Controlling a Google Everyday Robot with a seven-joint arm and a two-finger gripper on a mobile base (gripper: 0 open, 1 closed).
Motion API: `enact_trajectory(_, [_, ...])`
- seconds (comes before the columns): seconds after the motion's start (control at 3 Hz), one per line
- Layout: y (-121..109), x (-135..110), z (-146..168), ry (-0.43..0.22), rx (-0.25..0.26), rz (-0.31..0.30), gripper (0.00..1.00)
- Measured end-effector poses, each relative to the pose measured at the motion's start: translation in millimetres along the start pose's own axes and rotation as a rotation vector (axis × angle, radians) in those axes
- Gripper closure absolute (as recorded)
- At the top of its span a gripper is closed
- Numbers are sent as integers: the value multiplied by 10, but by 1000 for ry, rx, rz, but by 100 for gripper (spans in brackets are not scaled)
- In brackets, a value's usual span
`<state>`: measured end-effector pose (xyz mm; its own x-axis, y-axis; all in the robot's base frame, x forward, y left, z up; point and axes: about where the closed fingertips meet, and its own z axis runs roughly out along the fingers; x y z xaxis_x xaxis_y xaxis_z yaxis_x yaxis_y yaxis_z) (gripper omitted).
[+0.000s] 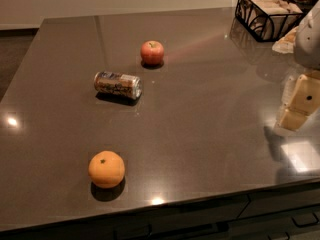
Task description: Move orange near orange can
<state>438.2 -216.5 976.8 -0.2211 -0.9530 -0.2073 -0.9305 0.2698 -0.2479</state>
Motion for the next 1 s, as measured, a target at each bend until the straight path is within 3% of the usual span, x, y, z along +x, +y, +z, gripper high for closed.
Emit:
enact_trajectory(0.67, [2, -83, 59, -28, -22, 2, 0])
enact_trajectory(1.0, [83, -295, 220, -78, -57, -26, 0])
